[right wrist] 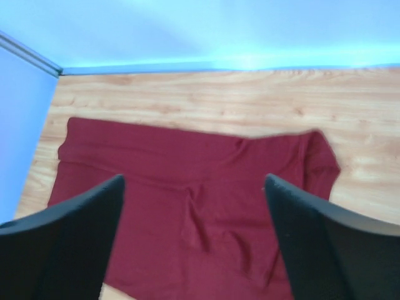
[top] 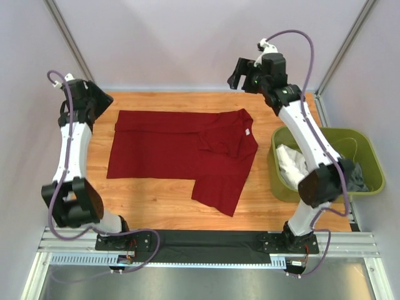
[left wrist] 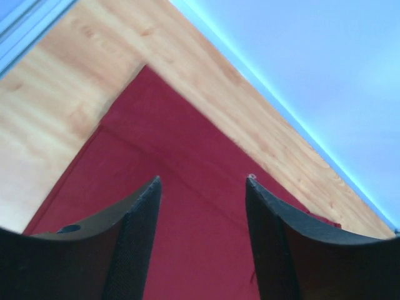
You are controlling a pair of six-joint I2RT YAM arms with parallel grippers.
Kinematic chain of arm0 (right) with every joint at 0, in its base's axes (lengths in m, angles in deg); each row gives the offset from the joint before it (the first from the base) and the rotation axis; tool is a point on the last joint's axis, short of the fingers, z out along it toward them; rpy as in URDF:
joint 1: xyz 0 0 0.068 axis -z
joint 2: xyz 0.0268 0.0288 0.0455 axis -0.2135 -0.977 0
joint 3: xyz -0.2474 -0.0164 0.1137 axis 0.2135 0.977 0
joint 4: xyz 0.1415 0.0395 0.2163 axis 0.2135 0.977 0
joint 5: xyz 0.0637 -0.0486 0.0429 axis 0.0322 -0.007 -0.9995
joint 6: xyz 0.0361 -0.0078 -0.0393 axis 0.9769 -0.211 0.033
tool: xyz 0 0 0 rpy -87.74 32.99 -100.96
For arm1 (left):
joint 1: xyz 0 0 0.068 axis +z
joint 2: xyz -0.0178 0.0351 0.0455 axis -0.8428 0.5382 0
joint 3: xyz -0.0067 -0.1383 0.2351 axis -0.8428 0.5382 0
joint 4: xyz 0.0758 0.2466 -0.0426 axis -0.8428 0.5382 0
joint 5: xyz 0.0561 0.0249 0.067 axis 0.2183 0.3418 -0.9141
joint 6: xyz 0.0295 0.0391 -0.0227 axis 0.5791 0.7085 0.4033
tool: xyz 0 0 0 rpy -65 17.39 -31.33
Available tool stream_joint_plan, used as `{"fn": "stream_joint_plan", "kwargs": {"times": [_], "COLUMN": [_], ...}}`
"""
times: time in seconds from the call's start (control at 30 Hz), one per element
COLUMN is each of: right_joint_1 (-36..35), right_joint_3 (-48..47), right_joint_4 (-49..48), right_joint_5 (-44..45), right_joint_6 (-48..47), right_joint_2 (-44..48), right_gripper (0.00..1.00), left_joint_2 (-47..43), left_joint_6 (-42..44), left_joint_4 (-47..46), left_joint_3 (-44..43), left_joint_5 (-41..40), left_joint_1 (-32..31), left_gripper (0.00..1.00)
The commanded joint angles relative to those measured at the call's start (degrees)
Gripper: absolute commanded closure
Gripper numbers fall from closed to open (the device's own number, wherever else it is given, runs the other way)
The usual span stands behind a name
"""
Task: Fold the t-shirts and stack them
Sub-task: Fold the tshirt
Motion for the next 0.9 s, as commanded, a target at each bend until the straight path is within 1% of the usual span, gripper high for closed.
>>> {"fn": "stream_joint_plan", "kwargs": {"times": [0.0,0.03,0.07,0.1,0.13,0.17,0.2,0.27,0.37,0.43,0.47,0.6,0.67,0.77,0.87], "right_joint_1": [-0.87,-0.96,-1.40,-1.58,-1.67,-1.84,-2.02,-1.93,-2.02,-2.02,-2.02,-2.02,-2.11,-2.28,-2.46], "right_joint_3": [12.07,14.88,19.08,21.30,23.06,24.65,27.88,30.80,36.60,40.02,40.83,47.41,51.02,55.67,58.23], "right_joint_4": [1.75,1.75,2.19,2.54,2.89,3.68,4.12,5.62,7.90,10.26,11.15,11.25,11.60,11.77,11.86], "right_joint_5": [0.97,0.27,0.09,-0.18,-0.53,-0.88,-1.32,-1.06,1.31,2.80,4.98,3.78,1.23,0.61,0.09], "right_joint_6": [1.65,2.79,3.15,3.33,4.02,4.47,4.82,5.35,6.49,8.07,10.08,14.21,15.80,18.00,18.80], "right_joint_2": [5.75,9.43,11.12,12.88,15.94,17.45,18.86,22.38,26.42,28.87,29.59,34.07,36.53,39.34,40.93], "right_gripper": [0.01,0.00,0.00,0.00,0.00,0.00,0.00,0.00,0.00,0.00,0.00,0.00,0.00,0.00,0.00], "left_joint_2": [-10.55,-13.30,-16.11,-21.53,-24.11,-26.49,-30.34,-35.27,-39.50,-43.63,-46.35,-51.28,-52.00,-51.21,-50.07], "left_joint_6": [-3.33,-4.12,-4.91,-5.36,-5.97,-6.24,-5.89,-6.06,-6.41,-8.08,-8.78,-12.91,-14.15,-14.85,-15.12], "left_joint_4": [9.83,10.63,11.07,11.16,11.86,14.04,15.20,19.94,24.33,25.40,26.27,26.28,25.84,24.53,22.78], "left_joint_3": [8.61,10.80,15.26,17.57,19.33,21.70,22.59,24.53,27.68,29.89,32.16,38.67,41.67,44.22,45.89], "left_joint_5": [-5.16,-5.26,-5.35,-5.44,-5.53,-5.44,-4.57,-5.00,-6.66,-7.99,-8.08,-8.43,-7.90,-6.24,-5.44], "left_joint_1": [1.02,1.11,1.11,1.11,1.29,1.20,1.11,1.20,1.20,1.20,1.20,1.20,1.20,1.20,1.20], "left_gripper": [0.35,0.33,0.30,0.20,0.16,0.08,0.01,0.01,0.01,0.00,0.00,0.00,0.00,0.02,0.04]}}
